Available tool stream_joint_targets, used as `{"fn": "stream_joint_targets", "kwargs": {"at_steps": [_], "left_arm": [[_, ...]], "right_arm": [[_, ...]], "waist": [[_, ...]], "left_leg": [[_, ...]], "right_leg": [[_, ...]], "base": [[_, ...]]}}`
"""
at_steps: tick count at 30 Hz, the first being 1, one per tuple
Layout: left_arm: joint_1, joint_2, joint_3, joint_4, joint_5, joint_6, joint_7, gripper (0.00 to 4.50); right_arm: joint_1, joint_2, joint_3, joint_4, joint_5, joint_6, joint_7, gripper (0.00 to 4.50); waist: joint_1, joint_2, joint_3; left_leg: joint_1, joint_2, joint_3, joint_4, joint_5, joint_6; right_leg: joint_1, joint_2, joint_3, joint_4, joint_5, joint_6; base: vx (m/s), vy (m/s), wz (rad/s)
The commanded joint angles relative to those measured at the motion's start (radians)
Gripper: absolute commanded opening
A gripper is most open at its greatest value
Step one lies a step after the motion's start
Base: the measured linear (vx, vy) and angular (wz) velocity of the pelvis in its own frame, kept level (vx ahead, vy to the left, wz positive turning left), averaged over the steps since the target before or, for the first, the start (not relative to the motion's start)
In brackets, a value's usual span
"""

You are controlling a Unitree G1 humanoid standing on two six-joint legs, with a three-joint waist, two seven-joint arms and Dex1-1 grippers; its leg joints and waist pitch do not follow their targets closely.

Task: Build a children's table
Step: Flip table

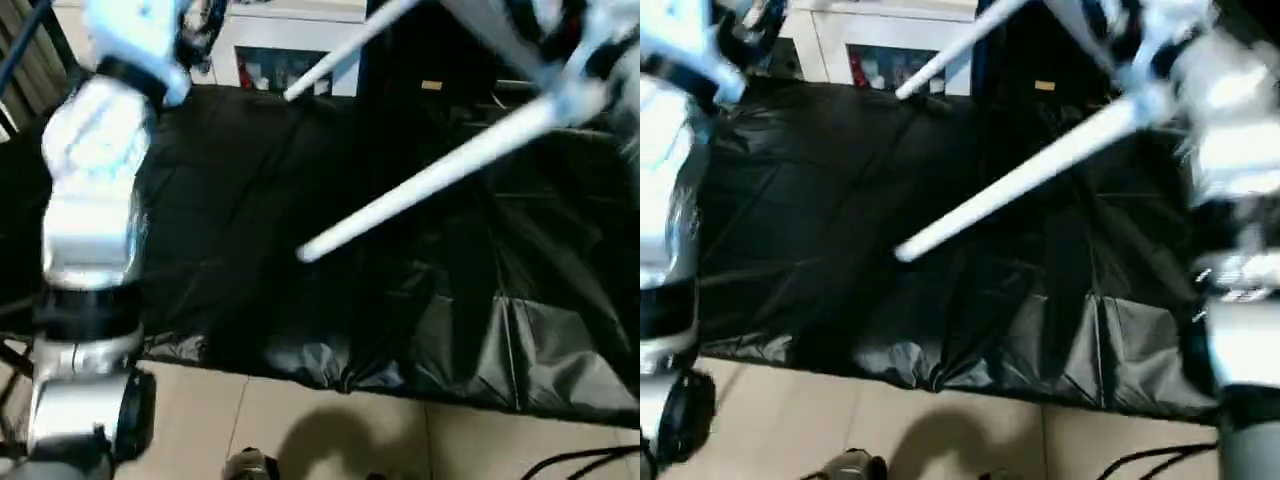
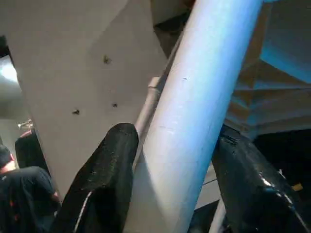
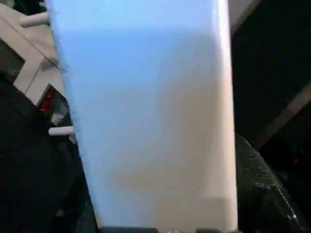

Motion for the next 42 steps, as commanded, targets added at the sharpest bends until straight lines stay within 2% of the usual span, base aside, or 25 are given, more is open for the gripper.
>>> {"fn": "stream_joint_targets", "kwargs": {"at_steps": [1, 3, 7, 9, 12, 15, 19, 25, 30, 32, 33, 35, 37, 39, 42], "left_arm": [[0.063, 0.000, 0.120, 0.083, -0.019, 0.073, 0.080, 2.29], [0.070, 0.001, 0.118, 0.081, -0.018, 0.073, 0.079, 2.27], [0.068, 0.006, 0.104, 0.087, -0.024, 0.074, 0.078, 2.14], [0.065, 0.010, 0.096, 0.092, -0.027, 0.072, 0.077, 2.10], [0.064, 0.014, 0.088, 0.102, -0.021, 0.063, 0.072, 2.09], [0.065, 0.020, 0.081, 0.108, -0.020, 0.058, 0.070, 2.07], [0.065, 0.026, 0.076, 0.114, -0.024, 0.061, 0.063, 2.06], [0.069, 0.024, 0.069, 0.117, -0.028, 0.064, 0.066, 2.06], [0.073, 0.026, 0.065, 0.117, -0.029, 0.069, 0.077, 2.06], [0.074, 0.027, 0.062, 0.115, -0.028, 0.073, 0.078, 2.06], [0.074, 0.028, 0.062, 0.115, -0.027, 0.073, 0.078, 2.06], [0.076, 0.029, 0.061, 0.113, -0.026, 0.075, 0.077, 2.00], [0.076, 0.030, 0.060, 0.113, -0.025, 0.075, 0.077, 1.87], [0.077, 0.033, 0.059, 0.113, -0.025, 0.076, 0.075, 1.84], [0.079, 0.038, 0.060, 0.114, -0.026, 0.075, 0.074, 1.76]], "right_arm": [[-0.068, -0.042, -0.123, -0.007, 0.101, -0.010, 0.027, 2.61], [-0.068, -0.032, -0.124, -0.007, 0.117, -0.003, 0.056, 2.66], [-0.044, -0.007, -0.122, -0.027, 0.159, 0.005, 0.118, 3.11], [-0.033, -0.002, -0.124, -0.045, 0.167, 0.005, 0.135, 3.32], [-0.005, 0.002, -0.142, -0.107, 0.222, 0.005, 0.177, 3.49], [0.011, 0.018, -0.180, -0.154, 0.286, -0.005, 0.197, 3.51], [0.011, 0.058, -0.261, -0.201, 0.407, 0.005, 0.232, 3.51], [0.023, 0.062, -0.289, -0.225, 0.447, 0.003, 0.254, 3.51], [0.043, 0.051, -0.257, -0.224, 0.402, 0.004, 0.274, 3.88], [0.065, 0.043, -0.214, -0.234, 0.369, -0.010, 0.296, 4.14], [0.068, 0.040, -0.200, -0.235, 0.352, -0.020, 0.295, 4.27], [0.081, 0.033, -0.152, -0.238, 0.289, -0.060, 0.289, 4.38], [0.086, 0.030, -0.108, -0.230, 0.216, -0.115, 0.259, 4.50], [0.088, 0.052, -0.117, -0.241, 0.229, -0.118, 0.254, 4.50], [0.097, 0.080, -0.162, -0.294, 0.311, -0.088, 0.293, 4.50]], "waist": [[-0.003, -0.017, -0.089], [-0.006, -0.023, -0.088], [0.000, -0.017, -0.088], [-0.001, -0.021, -0.088], [0.001, -0.021, -0.087], [0.002, -0.025, -0.092], [-0.002, -0.021, -0.094], [-0.010, -0.021, -0.095], [-0.011, -0.021, -0.095], [-0.010, -0.023, -0.093], [-0.009, -0.021, -0.089], [-0.006, -0.015, -0.090], [-0.008, -0.014, -0.088], [-0.010, -0.013, -0.087], [-0.006, -0.013, -0.087]], "left_leg": [[0.031, 0.037, -0.005, -0.050, -0.129, 0.040], [0.028, 0.037, -0.006, -0.051, -0.141, 0.040], [0.032, 0.038, -0.006, -0.052, -0.153, 0.027], [0.035, 0.038, -0.007, -0.054, -0.174, 0.012], [0.032, 0.038, -0.008, -0.055, -0.173, 0.009], [0.028, 0.036, -0.008, -0.052, -0.136, 0.018], [0.025, 0.034, -0.008, -0.050, -0.109, 0.032], [0.025, 0.034, -0.006, -0.048, -0.099, 0.034], [0.025, 0.033, -0.006, -0.047, -0.123, 0.036], [0.027, 0.036, -0.006, -0.048, -0.138, 0.047], [0.026, 0.034, -0.006, -0.049, -0.131, 0.054], [0.031, 0.038, -0.008, -0.051, -0.145, 0.037], [0.033, 0.038, -0.009, -0.054, -0.179, 0.015], [0.036, 0.038, -0.011, -0.056, -0.212, 0.002], [0.040, 0.040, -0.014, -0.059, -0.254, -0.001]], "right_leg": [[0.052, -0.070, 0.049, -0.072, -0.133, -0.190], [0.055, -0.071, 0.049, -0.070, -0.117, -0.188], [0.050, -0.071, 0.050, -0.072, -0.119, -0.193], [0.049, -0.071, 0.050, -0.073, -0.123, -0.190], [0.053, -0.074, 0.051, -0.072, -0.117, -0.183], [0.058, -0.075, 0.050, -0.066, -0.073, -0.186], [0.061, -0.074, 0.050, -0.063, -0.044, -0.199], [0.062, -0.071, 0.049, -0.062, -0.022, -0.213], [0.064, -0.070, 0.048, -0.063, -0.037, -0.218], [0.064, -0.073, 0.049, -0.064, -0.049, -0.197], [0.059, -0.072, 0.048, -0.069, -0.076, -0.190], [0.054, -0.074, 0.046, -0.072, -0.117, -0.191], [0.050, -0.073, 0.045, -0.076, -0.161, -0.186], [0.049, -0.074, 0.045, -0.081, -0.200, -0.178], [0.045, -0.075, 0.047, -0.085, -0.226, -0.158]], "base": [[0.000, 0.000, 0.00], [0.000, 0.000, 0.00], [0.000, 0.000, 0.00], [0.000, 0.000, 0.00], [0.000, 0.000, 0.00], [0.000, 0.000, 0.00], [0.000, 0.000, 0.00], [0.000, 0.000, 0.00], [0.000, 0.000, 0.00], [0.000, 0.000, 0.00], [0.000, 0.000, 0.00], [0.000, 0.000, 0.00], [0.000, 0.000, 0.00], [0.000, 0.000, 0.00], [0.000, 0.000, 0.00]]}}
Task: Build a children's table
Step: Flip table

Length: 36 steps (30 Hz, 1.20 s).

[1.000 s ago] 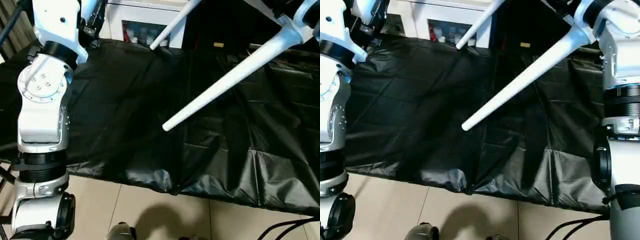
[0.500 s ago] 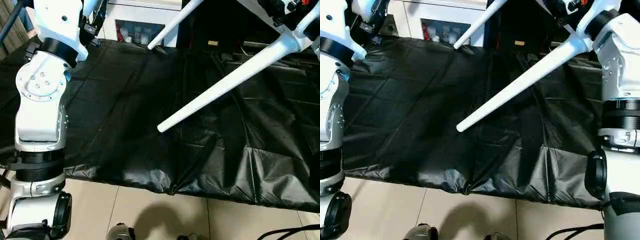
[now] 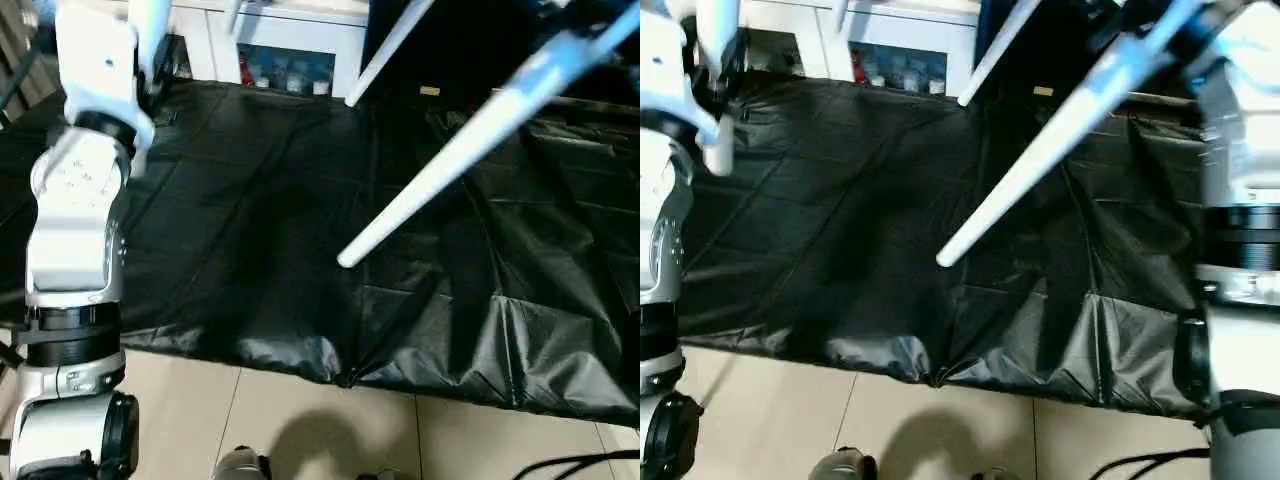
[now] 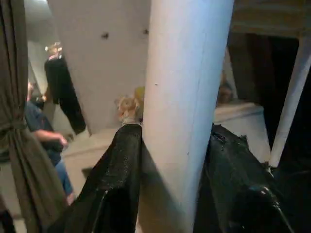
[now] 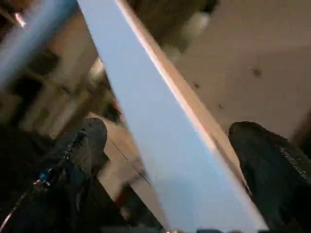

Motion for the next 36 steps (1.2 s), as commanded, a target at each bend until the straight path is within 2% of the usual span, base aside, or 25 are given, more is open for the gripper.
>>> {"fn": "stream_joint_targets", "kwargs": {"at_steps": [1, 3, 4, 6, 8, 11, 14, 15, 16, 18, 19, 20, 21, 22, 23, 24, 25, 26, 28, 30, 31, 33, 34, 35, 36], "left_arm": [[-0.009, 0.003, -0.005, -0.013, -0.006, 0.003, 0.006, 1.76], [-0.006, 0.008, -0.007, -0.012, -0.008, 0.002, 0.005, 1.73], [-0.003, 0.013, -0.007, -0.010, -0.008, -0.001, 0.002, 1.72], [-0.002, 0.020, -0.008, -0.006, -0.009, -0.011, -0.006, 1.71], [-0.002, 0.021, -0.007, -0.003, -0.009, -0.013, -0.008, 1.71], [-0.006, 0.029, -0.009, 0.010, -0.008, -0.027, -0.017, 1.69], [-0.007, 0.035, -0.017, 0.025, -0.006, -0.033, -0.023, 1.69], [-0.007, 0.035, -0.020, 0.030, -0.006, -0.035, -0.023, 1.69], [-0.008, 0.035, -0.020, 0.031, -0.006, -0.035, -0.023, 1.69], [-0.007, 0.035, -0.022, 0.037, -0.006, -0.036, -0.023, 1.69], [-0.007, 0.035, -0.024, 0.043, -0.005, -0.038, -0.024, 1.68], [-0.007, 0.035, -0.024, 0.043, -0.005, -0.038, -0.024, 1.68], [-0.006, 0.031, -0.030, 0.057, -0.003, -0.044, -0.024, 1.68], [-0.005, 0.031, -0.032, 0.061, -0.002, -0.047, -0.024, 1.68], [-0.006, 0.031, -0.035, 0.065, -0.003, -0.050, -0.025, 1.68], [-0.007, 0.032, -0.036, 0.067, -0.003, -0.051, -0.025, 1.68], [-0.007, 0.032, -0.037, 0.068, -0.004, -0.051, -0.025, 1.68], [-0.008, 0.032, -0.038, 0.070, -0.004, -0.053, -0.025, 1.68], [-0.011, 0.031, -0.041, 0.078, -0.004, -0.058, -0.026, 1.68], [-0.013, 0.032, -0.043, 0.083, -0.002, -0.061, -0.028, 1.68], [-0.013, 0.032, -0.044, 0.086, -0.002, -0.063, -0.030, 1.68], [-0.010, 0.033, -0.047, 0.091, -0.004, -0.069, -0.030, 1.68], [-0.009, 0.033, -0.047, 0.091, -0.004, -0.069, -0.030, 1.68], [-0.008, 0.033, -0.049, 0.094, -0.004, -0.071, -0.030, 1.68], [-0.008, 0.033, -0.049, 0.094, -0.004, -0.071, -0.030, 1.68]], "right_arm": [[0.007, -0.001, -0.037, -0.049, 0.057, 0.016, 0.027, 4.50], [0.011, 0.011, -0.071, -0.091, 0.142, 0.056, 0.045, 4.50], [0.001, 0.024, -0.113, -0.111, 0.211, 0.089, 0.034, 4.50], [-0.036, 0.039, -0.203, -0.101, 0.304, 0.113, -0.034, 4.50], [-0.049, 0.039, -0.231, -0.091, 0.322, 0.119, -0.060, 4.50], [-0.072, 0.016, -0.315, -0.027, 0.321, 0.109, -0.151, 4.50], [0.013, -0.027, -0.369, 0.022, 0.282, 0.097, -0.197, 4.50], [0.057, -0.030, -0.381, 0.015, 0.295, 0.115, -0.195, 4.50], [0.065, -0.030, -0.384, 0.013, 0.301, 0.122, -0.193, 4.50], [0.118, -0.022, -0.400, -0.015, 0.362, 0.186, -0.166, 4.50], [0.172, -0.014, -0.404, -0.049, 0.413, 0.235, -0.118, 4.50], [0.172, -0.014, -0.404, -0.049, 0.413, 0.235, -0.118, 4.50], [0.345, 0.009, -0.390, -0.150, 0.522, 0.333, 0.028, 4.50], [0.389, 0.017, -0.382, -0.169, 0.535, 0.352, 0.047, 4.50], [0.426, 0.026, -0.369, -0.173, 0.529, 0.354, 0.050, 4.50], [0.436, 0.030, -0.361, -0.167, 0.516, 0.347, 0.040, 4.50], [0.439, 0.032, -0.358, -0.165, 0.512, 0.344, 0.036, 4.50], [0.452, 0.040, -0.349, -0.161, 0.503, 0.337, 0.030, 4.50], [0.481, 0.062, -0.329, -0.146, 0.481, 0.330, 0.030, 4.50], [0.493, 0.073, -0.294, -0.116, 0.444, 0.319, 0.040, 4.50], [0.497, 0.081, -0.269, -0.099, 0.418, 0.311, 0.043, 4.50], [0.486, 0.108, -0.185, -0.060, 0.341, 0.305, 0.002, 4.50], [0.484, 0.111, -0.176, -0.055, 0.332, 0.303, -0.003, 4.50], [0.468, 0.127, -0.139, -0.026, 0.303, 0.310, -0.019, 4.50], [0.468, 0.127, -0.139, -0.026, 0.303, 0.310, -0.019, 4.50]], "waist": [[-0.003, 0.003, -0.084], [0.000, 0.004, -0.085], [0.001, 0.000, -0.085], [0.002, 0.004, -0.087], [0.002, 0.001, -0.086], [0.000, -0.002, -0.085], [0.003, -0.002, -0.084], [0.005, -0.001, -0.084], [0.004, 0.003, -0.085], [0.000, -0.006, -0.089], [0.003, 0.004, -0.088], [0.003, 0.004, -0.087], [0.000, 0.001, -0.088], [0.013, 0.009, -0.085], [0.005, 0.005, -0.080], [0.006, 0.008, -0.080], [0.001, 0.001, -0.084], [0.001, -0.001, -0.086], [0.003, 0.006, -0.080], [0.002, 0.009, -0.080], [0.001, 0.008, -0.081], [0.000, 0.012, -0.081], [-0.004, 0.011, -0.081], [-0.004, 0.012, -0.082], [-0.004, 0.012, -0.083]], "left_leg": [[0.045, 0.040, -0.017, -0.074, -0.253, -0.007], [0.047, 0.041, -0.017, -0.075, -0.250, -0.005], [0.043, 0.041, -0.017, -0.076, -0.243, -0.003], [0.044, 0.040, -0.017, -0.076, -0.232, -0.007], [0.042, 0.037, -0.016, -0.076, -0.229, -0.016], [0.038, 0.033, -0.015, -0.075, -0.229, -0.025], [0.040, 0.031, -0.013, -0.075, -0.232, -0.032], [0.041, 0.032, -0.013, -0.075, -0.232, -0.033], [0.039, 0.031, -0.014, -0.076, -0.231, -0.031], [0.036, 0.029, -0.015, -0.075, -0.225, -0.023], [0.038, 0.028, -0.015, -0.074, -0.225, -0.011], [0.039, 0.031, -0.015, -0.075, -0.233, -0.006], [0.037, 0.030, -0.017, -0.075, -0.238, -0.005], [0.049, 0.037, -0.016, -0.077, -0.268, 0.009], [0.045, 0.036, -0.022, -0.087, -0.294, 0.003], [0.048, 0.037, -0.024, -0.088, -0.310, -0.007], [0.049, 0.036, -0.025, -0.088, -0.316, -0.024], [0.048, 0.035, -0.026, -0.087, -0.305, -0.028], [0.051, 0.034, -0.022, -0.085, -0.305, -0.026], [0.051, 0.034, -0.023, -0.086, -0.319, -0.032], [0.051, 0.033, -0.024, -0.086, -0.320, -0.035], [0.051, 0.034, -0.025, -0.086, -0.319, -0.039], [0.049, 0.032, -0.026, -0.087, -0.323, -0.043], [0.051, 0.033, -0.027, -0.087, -0.333, -0.047], [0.052, 0.033, -0.026, -0.087, -0.335, -0.047]], "right_leg": [[0.039, -0.074, 0.045, -0.082, -0.230, -0.159], [0.039, -0.073, 0.046, -0.081, -0.207, -0.162], [0.041, -0.074, 0.046, -0.079, -0.192, -0.163], [0.040, -0.075, 0.045, -0.078, -0.178, -0.167], [0.041, -0.074, 0.044, -0.077, -0.176, -0.169], [0.041, -0.075, 0.043, -0.080, -0.205, -0.160], [0.041, -0.075, 0.043, -0.084, -0.223, -0.153], [0.041, -0.075, 0.043, -0.085, -0.220, -0.146], [0.043, -0.074, 0.043, -0.087, -0.204, -0.140], [0.050, -0.074, 0.041, -0.084, -0.192, -0.146], [0.050, -0.074, 0.042, -0.086, -0.200, -0.146], [0.049, -0.077, 0.042, -0.091, -0.210, -0.144], [0.050, -0.074, 0.040, -0.090, -0.220, -0.146], [0.045, -0.079, 0.043, -0.102, -0.247, -0.127], [0.049, -0.076, 0.037, -0.106, -0.281, -0.127], [0.047, -0.077, 0.036, -0.106, -0.303, -0.128], [0.051, -0.079, 0.035, -0.105, -0.315, -0.136], [0.052, -0.080, 0.035, -0.101, -0.310, -0.140], [0.043, -0.082, 0.039, -0.106, -0.339, -0.138], [0.043, -0.083, 0.039, -0.110, -0.365, -0.130], [0.043, -0.083, 0.038, -0.109, -0.366, -0.128], [0.040, -0.081, 0.038, -0.108, -0.356, -0.132], [0.041, -0.081, 0.037, -0.108, -0.353, -0.138], [0.041, -0.082, 0.038, -0.107, -0.357, -0.140], [0.040, -0.082, 0.038, -0.108, -0.355, -0.141]], "base": [[0.000, 0.000, 0.00], [0.000, 0.000, 0.00], [0.000, 0.000, 0.00], [0.000, 0.000, 0.00], [0.000, 0.000, 0.00], [0.000, 0.000, 0.00], [0.000, 0.000, 0.00], [0.000, 0.000, 0.00], [0.000, 0.000, 0.00], [0.000, 0.000, 0.00], [0.000, 0.000, 0.00], [0.000, 0.000, 0.00], [0.000, 0.000, 0.00], [0.000, 0.000, 0.00], [0.000, 0.000, 0.00], [0.000, 0.000, 0.00], [0.000, 0.000, 0.00], [0.000, 0.000, 0.00], [0.000, 0.000, 0.00], [0.000, 0.000, 0.00], [0.000, 0.000, 0.00], [0.000, 0.000, 0.00], [0.000, 0.000, 0.00], [0.000, 0.000, 0.00], [0.000, 0.000, 0.00]]}}
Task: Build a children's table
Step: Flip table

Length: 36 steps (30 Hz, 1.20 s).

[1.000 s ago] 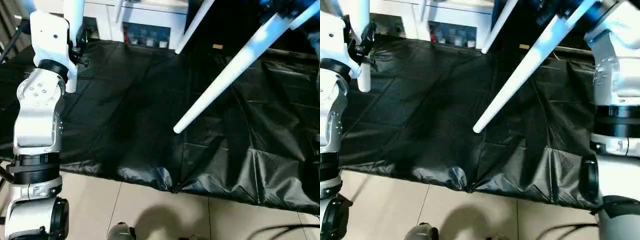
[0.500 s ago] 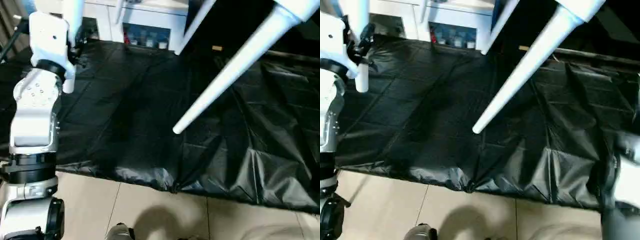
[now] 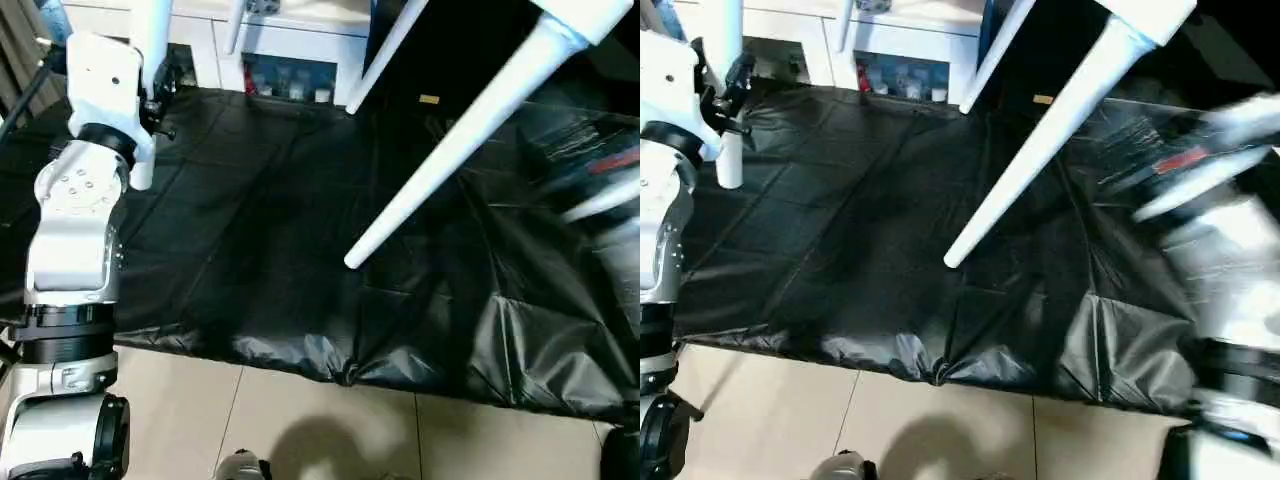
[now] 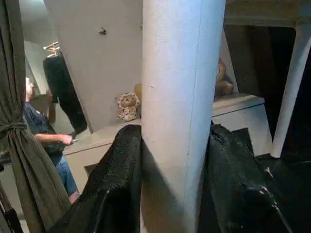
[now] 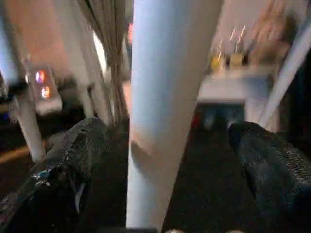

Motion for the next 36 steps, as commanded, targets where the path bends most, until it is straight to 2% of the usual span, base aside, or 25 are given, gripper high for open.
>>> {"fn": "stream_joint_targets", "kwargs": {"at_steps": [1, 2, 4, 5, 6, 8, 11, 12, 13, 18, 20, 24, 25, 26, 29, 36], "left_arm": [[-0.004, 0.000, -0.028, 0.012, -0.003, -0.014, -0.017, 1.68], [-0.003, 0.000, -0.028, 0.012, -0.003, -0.014, -0.017, 1.68], [0.002, 0.000, -0.027, 0.011, -0.005, -0.017, -0.018, 1.68], [0.010, 0.001, -0.025, 0.010, -0.008, -0.019, -0.020, 1.68], [0.014, 0.002, -0.024, 0.010, -0.009, -0.019, -0.021, 1.68], [0.024, 0.003, -0.021, 0.011, -0.012, -0.019, -0.023, 1.68], [0.046, 0.003, -0.023, 0.020, -0.012, -0.021, -0.029, 1.68], [0.057, 0.003, -0.025, 0.025, -0.012, -0.021, -0.032, 1.68], [0.064, 0.002, -0.026, 0.029, -0.013, -0.020, -0.035, 1.67], [0.123, 0.001, -0.030, 0.069, -0.012, -0.030, -0.041, 1.66], [0.149, 0.005, -0.043, 0.095, -0.007, -0.042, -0.047, 1.66], [0.197, 0.007, -0.071, 0.149, 0.007, -0.066, -0.067, 1.66], [0.202, 0.006, -0.073, 0.155, 0.009, -0.068, -0.068, 1.66], [0.211, 0.005, -0.076, 0.166, 0.011, -0.075, -0.067, 1.66], [0.224, 0.005, -0.083, 0.182, 0.016, -0.086, -0.066, 1.66], [0.249, 0.026, -0.093, 0.173, 0.031, -0.092, -0.067, 1.66]], "right_arm": [[-0.047, 0.019, 0.048, 0.056, -0.049, -0.007, -0.025, 4.50], [-0.049, 0.020, 0.049, 0.059, -0.050, -0.007, -0.026, 4.50], [-0.079, 0.042, 0.064, 0.120, -0.073, -0.025, -0.036, 4.50], [-0.117, 0.062, 0.069, 0.194, -0.096, -0.044, -0.045, 4.50], [-0.132, 0.069, 0.069, 0.224, -0.105, -0.056, -0.044, 4.50], [-0.159, 0.082, 0.075, 0.269, -0.110, -0.072, -0.026, 4.50], [-0.183, 0.096, 0.093, 0.305, -0.112, -0.090, 0.014, 4.50], [-0.186, 0.100, 0.104, 0.306, -0.116, -0.094, 0.030, 4.50], [-0.187, 0.102, 0.111, 0.305, -0.119, -0.096, 0.040, 4.50], [-0.176, 0.120, 0.143, 0.260, -0.115, -0.079, 0.112, 4.50], [-0.165, 0.126, 0.157, 0.232, -0.110, -0.072, 0.129, 4.50], [-0.102, 0.133, 0.201, 0.103, -0.079, -0.018, 0.166, 4.50], [-0.092, 0.133, 0.207, 0.084, -0.076, -0.010, 0.171, 4.50], [-0.077, 0.137, 0.215, 0.060, -0.077, -0.002, 0.171, 4.50], [-0.058, 0.145, 0.223, 0.034, -0.077, 0.006, 0.171, 4.50], [-0.025, 0.159, 0.233, -0.002, -0.085, 0.021, 0.156, 4.50]], "waist": [[-0.001, 0.010, -0.078], [-0.004, 0.009, -0.079], [-0.004, 0.011, -0.080], [-0.002, 0.009, -0.081], [-0.005, 0.009, -0.081], [-0.002, 0.009, -0.080], [0.000, 0.008, -0.083], [-0.001, 0.003, -0.082], [0.001, 0.007, -0.082], [-0.002, 0.008, -0.077], [0.001, 0.008, -0.076], [0.006, 0.011, -0.079], [0.010, 0.015, -0.079], [0.012, 0.020, -0.079], [0.015, 0.015, -0.078], [0.016, 0.015, -0.080]], "left_leg": [[0.040, 0.037, -0.024, -0.079, -0.343, -0.046], [0.034, 0.037, -0.025, -0.080, -0.328, -0.047], [0.034, 0.039, -0.024, -0.081, -0.317, -0.050], [0.037, 0.041, -0.022, -0.080, -0.317, -0.051], [0.034, 0.039, -0.024, -0.081, -0.314, -0.052], [0.035, 0.039, -0.020, -0.080, -0.312, -0.050], [0.033, 0.041, -0.019, -0.081, -0.291, -0.042], [0.033, 0.041, -0.019, -0.081, -0.286, -0.039], [0.033, 0.041, -0.018, -0.081, -0.284, -0.036], [0.035, 0.042, -0.021, -0.086, -0.330, -0.041], [0.042, 0.043, -0.021, -0.087, -0.350, -0.050], [0.042, 0.047, -0.025, -0.093, -0.351, -0.054], [0.046, 0.051, -0.026, -0.096, -0.356, -0.059], [0.049, 0.048, -0.026, -0.096, -0.378, -0.065], [0.048, 0.048, -0.027, -0.100, -0.399, -0.075], [0.046, 0.049, -0.028, -0.100, -0.380, -0.074]], "right_leg": [[0.024, -0.082, 0.042, -0.102, -0.354, -0.152], [0.029, -0.082, 0.043, -0.096, -0.330, -0.160], [0.029, -0.081, 0.043, -0.092, -0.294, -0.168], [0.026, -0.081, 0.044, -0.089, -0.275, -0.175], [0.029, -0.082, 0.044, -0.085, -0.268, -0.183], [0.029, -0.083, 0.046, -0.087, -0.260, -0.186], [0.033, -0.083, 0.046, -0.083, -0.226, -0.187], [0.033, -0.082, 0.046, -0.083, -0.225, -0.188], [0.032, -0.083, 0.047, -0.083, -0.228, -0.187], [0.029, -0.084, 0.047, -0.091, -0.296, -0.167], [0.023, -0.083, 0.049, -0.094, -0.323, -0.158], [0.026, -0.082, 0.050, -0.092, -0.289, -0.145], [0.023, -0.083, 0.050, -0.093, -0.274, -0.148], [0.021, -0.081, 0.049, -0.094, -0.276, -0.150], [0.024, -0.085, 0.050, -0.095, -0.274, -0.151], [0.026, -0.085, 0.051, -0.093, -0.262, -0.150]], "base": [[0.000, 0.000, 0.00], [0.000, 0.000, 0.00], [0.000, 0.000, 0.00], [0.000, 0.000, 0.00], [0.000, 0.000, 0.00], [0.000, 0.000, 0.00], [0.000, 0.000, 0.00], [0.000, 0.000, 0.00], [0.000, 0.000, 0.00], [0.000, 0.000, 0.00], [0.000, 0.000, 0.00], [0.000, 0.000, 0.00], [0.000, 0.000, 0.00], [0.000, 0.000, 0.00], [0.000, 0.000, 0.00], [0.000, 0.000, 0.00]]}}
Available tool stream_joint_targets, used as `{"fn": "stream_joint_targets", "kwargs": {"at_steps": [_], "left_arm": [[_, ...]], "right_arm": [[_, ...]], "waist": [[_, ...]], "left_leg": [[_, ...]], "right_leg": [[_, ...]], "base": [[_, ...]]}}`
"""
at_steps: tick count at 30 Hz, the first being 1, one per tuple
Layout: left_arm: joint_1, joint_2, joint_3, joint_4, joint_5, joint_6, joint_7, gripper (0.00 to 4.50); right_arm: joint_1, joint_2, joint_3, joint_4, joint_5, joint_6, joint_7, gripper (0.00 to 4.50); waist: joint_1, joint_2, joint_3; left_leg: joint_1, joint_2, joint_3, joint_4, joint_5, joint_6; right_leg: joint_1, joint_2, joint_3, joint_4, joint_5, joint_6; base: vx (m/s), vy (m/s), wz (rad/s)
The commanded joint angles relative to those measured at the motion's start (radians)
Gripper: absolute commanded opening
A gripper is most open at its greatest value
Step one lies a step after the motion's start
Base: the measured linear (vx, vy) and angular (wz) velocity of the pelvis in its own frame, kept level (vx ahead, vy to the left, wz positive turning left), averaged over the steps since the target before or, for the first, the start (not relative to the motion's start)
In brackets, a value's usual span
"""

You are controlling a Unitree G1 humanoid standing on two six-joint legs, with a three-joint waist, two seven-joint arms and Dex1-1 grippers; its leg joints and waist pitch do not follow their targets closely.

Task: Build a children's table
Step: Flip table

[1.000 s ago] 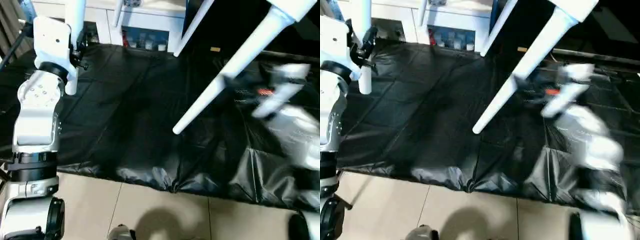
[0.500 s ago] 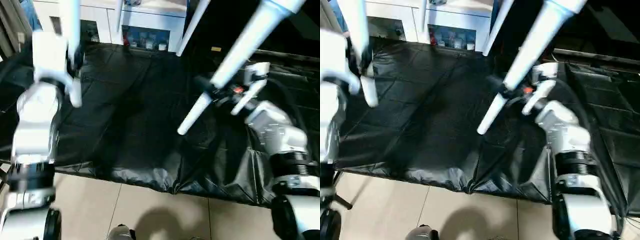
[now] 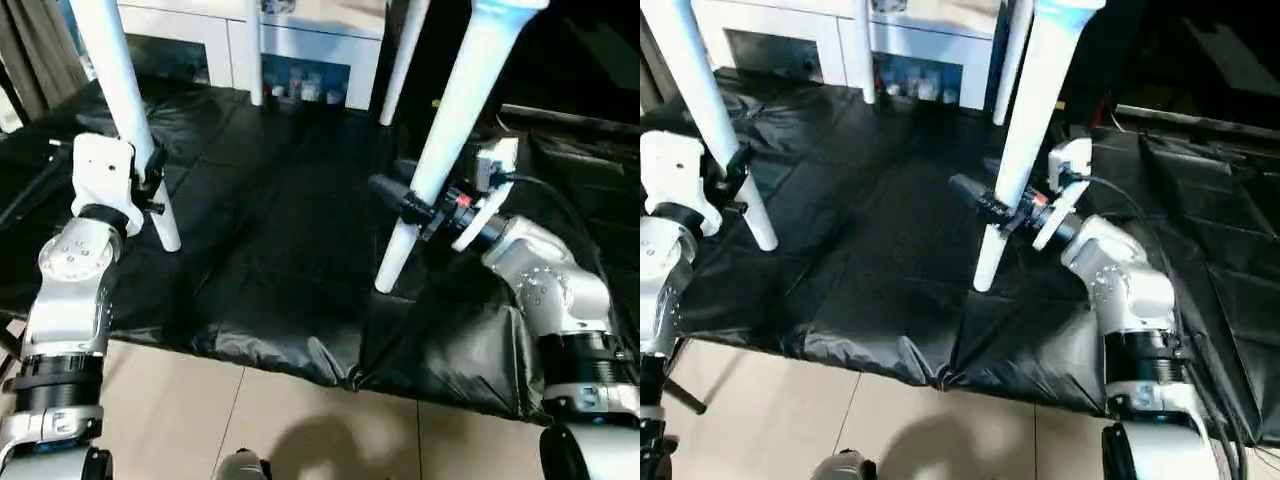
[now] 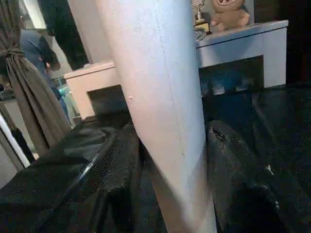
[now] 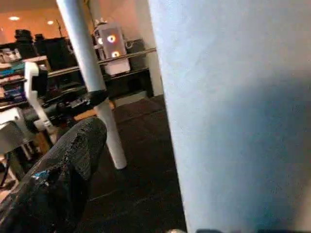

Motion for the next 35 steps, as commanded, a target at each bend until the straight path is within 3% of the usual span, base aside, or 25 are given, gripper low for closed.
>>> {"fn": "stream_joint_targets", "kwargs": {"at_steps": [1, 2, 5, 8, 9, 11, 13, 15, 17, 19, 20, 25, 28, 31, 33, 35], "left_arm": [[0.041, 0.013, -0.114, 0.022, 0.081, 0.015, -0.041, 1.66], [0.047, 0.017, -0.113, 0.014, 0.088, 0.016, -0.036, 1.66], [0.106, 0.022, -0.088, -0.063, 0.061, 0.053, -0.050, 2.36], [0.183, 0.014, -0.039, -0.157, 0.005, 0.078, -0.056, 2.45], [0.211, 0.008, -0.019, -0.189, -0.020, 0.086, -0.059, 2.72], [0.266, -0.007, 0.010, -0.245, -0.053, 0.083, -0.061, 2.77], [0.349, -0.027, 0.039, -0.311, -0.084, 0.062, -0.058, 2.98], [0.351, -0.027, 0.039, -0.313, -0.084, 0.062, -0.058, 3.19], [0.485, -0.062, 0.068, -0.422, -0.107, 0.039, -0.040, 3.28], [0.502, -0.067, 0.071, -0.436, -0.106, 0.034, -0.036, 3.48], [0.545, -0.089, 0.073, -0.476, -0.114, 0.014, -0.030, 3.59], [0.671, -0.184, 0.000, -0.619, -0.155, 0.018, -0.015, 3.99], [0.699, -0.239, -0.010, -0.655, -0.153, 0.044, 0.038, 4.03], [0.700, -0.276, -0.025, -0.685, -0.146, 0.094, 0.082, 4.03], [0.701, -0.293, -0.054, -0.722, -0.117, 0.112, 0.105, 4.03], [0.705, -0.284, -0.069, -0.746, -0.060, 0.102, 0.116, 4.03]], "right_arm": [[0.013, 0.012, 0.037, -0.037, 0.000, 0.016, 0.014, 4.50], [0.015, 0.012, 0.036, -0.033, -0.009, 0.013, 0.006, 4.50], [0.026, 0.002, 0.031, -0.017, -0.038, -0.010, -0.010, 4.50], [0.056, -0.006, 0.023, -0.039, -0.055, -0.031, -0.031, 4.50], [0.070, -0.006, 0.018, -0.053, -0.058, -0.036, -0.046, 4.50], [0.099, -0.003, 0.005, -0.082, -0.064, -0.048, -0.078, 4.50], [0.153, 0.009, -0.009, -0.134, -0.079, -0.073, -0.124, 4.50], [0.154, 0.009, -0.010, -0.135, -0.079, -0.074, -0.125, 4.50], [0.257, 0.038, -0.024, -0.237, -0.089, -0.107, -0.184, 4.50], [0.273, 0.043, -0.025, -0.254, -0.088, -0.110, -0.193, 4.50], [0.324, 0.044, -0.020, -0.297, -0.096, -0.119, -0.209, 4.50], [0.494, 0.044, -0.032, -0.418, -0.109, -0.099, -0.268, 4.50], [0.545, 0.057, -0.049, -0.472, -0.128, -0.099, -0.325, 4.50], [0.573, 0.063, -0.062, -0.511, -0.148, -0.076, -0.390, 4.50], [0.613, 0.052, -0.037, -0.558, -0.190, -0.074, -0.421, 4.50], [0.646, 0.042, -0.006, -0.588, -0.202, -0.054, -0.425, 4.50]], "waist": [[-0.011, 0.025, -0.073], [-0.013, 0.025, -0.072], [-0.017, 0.026, -0.070], [-0.026, 0.020, -0.067], [-0.027, 0.021, -0.068], [-0.026, 0.021, -0.068], [-0.030, 0.022, -0.067], [-0.035, 0.019, -0.062], [-0.034, 0.016, -0.059], [-0.040, 0.014, -0.059], [-0.040, 0.015, -0.060], [-0.033, 0.010, -0.051], [-0.041, 0.006, -0.043], [-0.050, 0.005, -0.041], [-0.058, 0.005, -0.039], [-0.060, 0.005, -0.040]], "left_leg": [[0.044, 0.049, -0.028, -0.095, -0.380, -0.074], [0.043, 0.049, -0.028, -0.095, -0.383, -0.075], [0.044, 0.050, -0.031, -0.097, -0.421, -0.087], [0.042, 0.049, -0.029, -0.099, -0.434, -0.085], [0.043, 0.047, -0.027, -0.097, -0.429, -0.078], [0.036, 0.050, -0.029, -0.099, -0.411, -0.074], [0.038, 0.050, -0.030, -0.101, -0.433, -0.074], [0.036, 0.048, -0.030, -0.102, -0.454, -0.071], [0.036, 0.052, -0.032, -0.105, -0.457, -0.065], [0.040, 0.045, -0.029, -0.106, -0.474, -0.059], [0.041, 0.044, -0.029, -0.105, -0.472, -0.058], [0.042, 0.054, -0.029, -0.117, -0.479, -0.051], [0.052, 0.044, -0.034, -0.113, -0.562, -0.065], [0.050, 0.039, -0.041, -0.111, -0.568, -0.068], [0.051, 0.039, -0.043, -0.112, -0.580, -0.070], [0.047, 0.040, -0.048, -0.117, -0.586, -0.067]], "right_leg": [[0.020, -0.085, 0.051, -0.084, -0.257, -0.149], [0.019, -0.085, 0.050, -0.084, -0.258, -0.149], [0.018, -0.086, 0.050, -0.086, -0.290, -0.150], [0.015, -0.087, 0.051, -0.090, -0.318, -0.145], [0.013, -0.085, 0.053, -0.093, -0.332, -0.140], [0.017, -0.087, 0.053, -0.094, -0.327, -0.140], [0.013, -0.083, 0.052, -0.096, -0.340, -0.134], [0.013, -0.084, 0.051, -0.102, -0.375, -0.124], [0.011, -0.089, 0.054, -0.110, -0.414, -0.104], [0.009, -0.080, 0.052, -0.117, -0.458, -0.085], [0.009, -0.081, 0.052, -0.118, -0.462, -0.080], [0.009, -0.080, 0.054, -0.132, -0.466, -0.061], [0.002, -0.081, 0.049, -0.150, -0.598, -0.022], [0.004, -0.081, 0.042, -0.158, -0.649, 0.010], [0.003, -0.077, 0.040, -0.161, -0.650, 0.018], [0.012, -0.078, 0.035, -0.163, -0.640, 0.025]], "base": [[0.000, 0.000, 0.00], [0.000, 0.000, 0.00], [0.000, 0.000, 0.00], [0.000, 0.000, 0.00], [0.000, 0.000, 0.00], [0.000, 0.000, 0.00], [0.000, 0.000, 0.00], [0.000, 0.000, 0.00], [0.000, 0.000, 0.00], [0.000, 0.000, 0.00], [0.000, 0.000, 0.00], [0.000, 0.000, 0.00], [0.000, 0.000, 0.00], [0.000, 0.000, 0.00], [0.000, 0.000, 0.00], [0.000, 0.000, 0.00]]}}
